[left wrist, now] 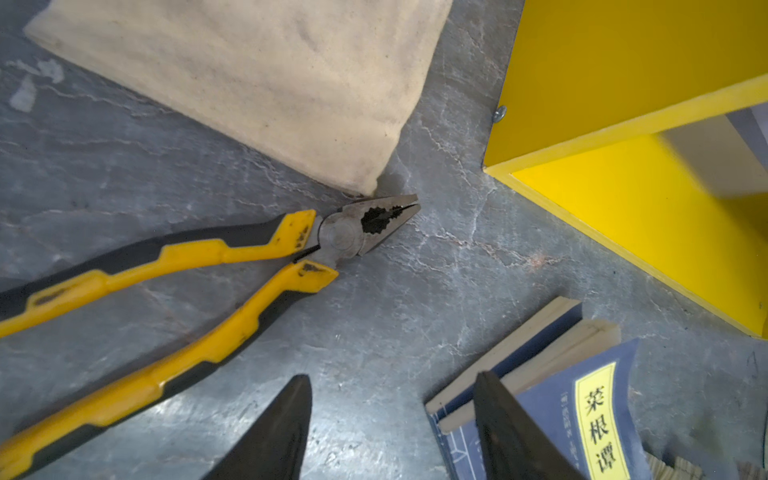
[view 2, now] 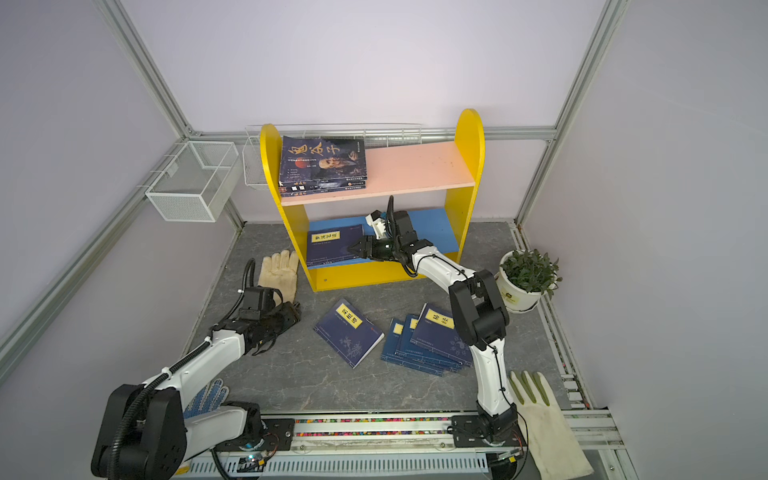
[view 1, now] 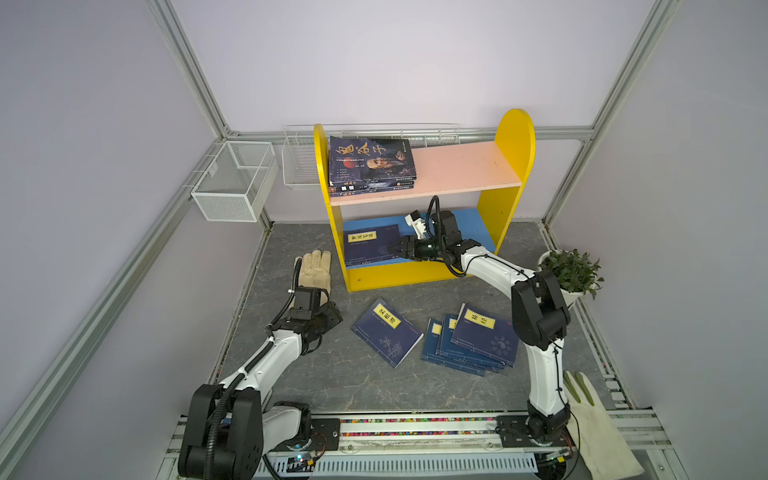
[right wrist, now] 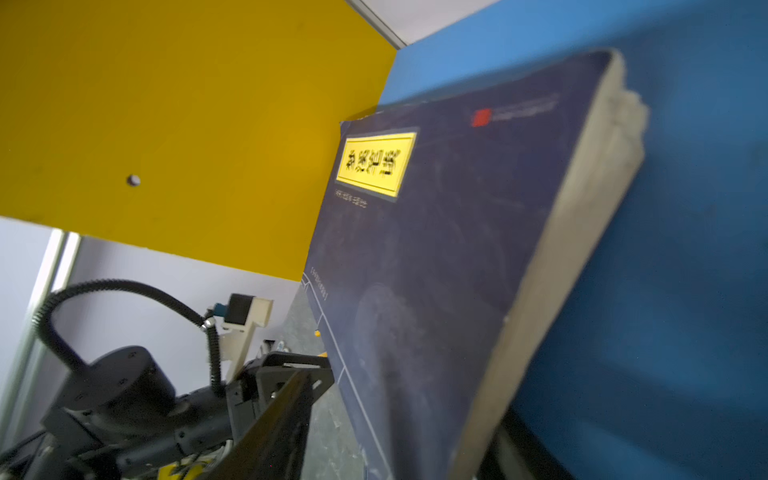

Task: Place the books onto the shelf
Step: 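Move both grippers down to the next yellow-labelled blue book on the table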

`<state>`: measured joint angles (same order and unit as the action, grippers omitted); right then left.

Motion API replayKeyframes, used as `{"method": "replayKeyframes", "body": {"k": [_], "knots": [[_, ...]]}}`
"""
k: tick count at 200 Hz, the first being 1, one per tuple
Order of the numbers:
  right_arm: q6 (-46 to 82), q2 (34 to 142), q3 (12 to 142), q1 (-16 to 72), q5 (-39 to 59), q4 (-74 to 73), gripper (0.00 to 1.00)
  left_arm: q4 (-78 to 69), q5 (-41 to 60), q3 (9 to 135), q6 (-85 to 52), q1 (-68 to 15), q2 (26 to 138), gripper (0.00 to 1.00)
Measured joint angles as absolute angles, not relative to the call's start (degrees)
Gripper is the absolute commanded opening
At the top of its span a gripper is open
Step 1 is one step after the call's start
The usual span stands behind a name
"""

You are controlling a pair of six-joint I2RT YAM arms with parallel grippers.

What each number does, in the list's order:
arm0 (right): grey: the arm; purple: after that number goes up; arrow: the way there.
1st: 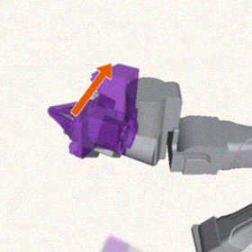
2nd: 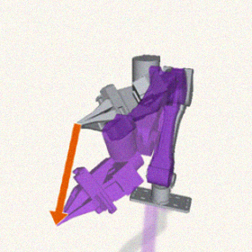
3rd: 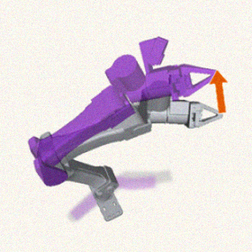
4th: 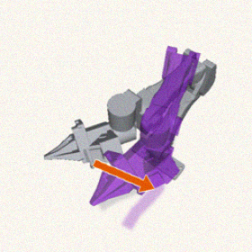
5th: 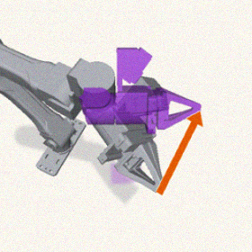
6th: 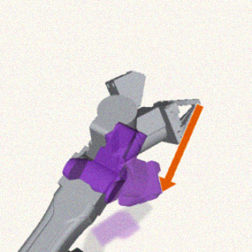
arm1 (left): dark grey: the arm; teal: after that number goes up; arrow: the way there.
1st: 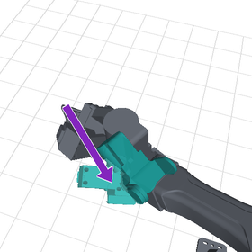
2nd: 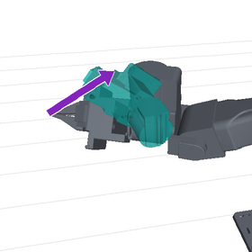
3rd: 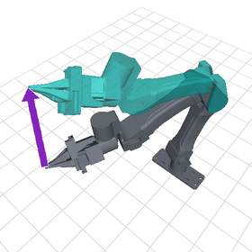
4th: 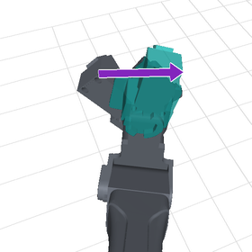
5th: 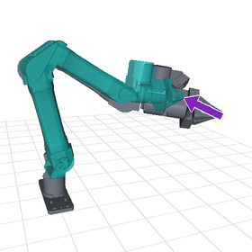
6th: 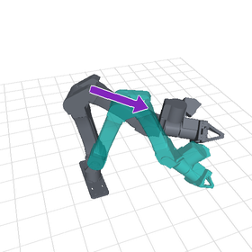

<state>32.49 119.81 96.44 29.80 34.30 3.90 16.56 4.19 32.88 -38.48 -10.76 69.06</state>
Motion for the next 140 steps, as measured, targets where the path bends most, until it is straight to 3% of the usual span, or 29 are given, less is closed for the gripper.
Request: {"method": "replayKeyframes", "body": {"k": [28, 73, 140], "knots": [[27.62, 116.95, 96.47, 31.18, 26.3, 9.91, 0.83, 16.58, 4.34, 34.22, -37.87, -11.92, 70.22, 0.63], [21.56, 111.31, 93.32, 31.18, 13.41, 17.87, 0.84, 16.8, 4.14, 36.1, -36.29, -15.05, 72.12, 0.63], [5.43, 94.41, 73.14, 36.34, 16.27, 29.41, 0.85, 15.92, 7.03, 38.63, -32.64, -17.54, 78.43, 0.63]]}}
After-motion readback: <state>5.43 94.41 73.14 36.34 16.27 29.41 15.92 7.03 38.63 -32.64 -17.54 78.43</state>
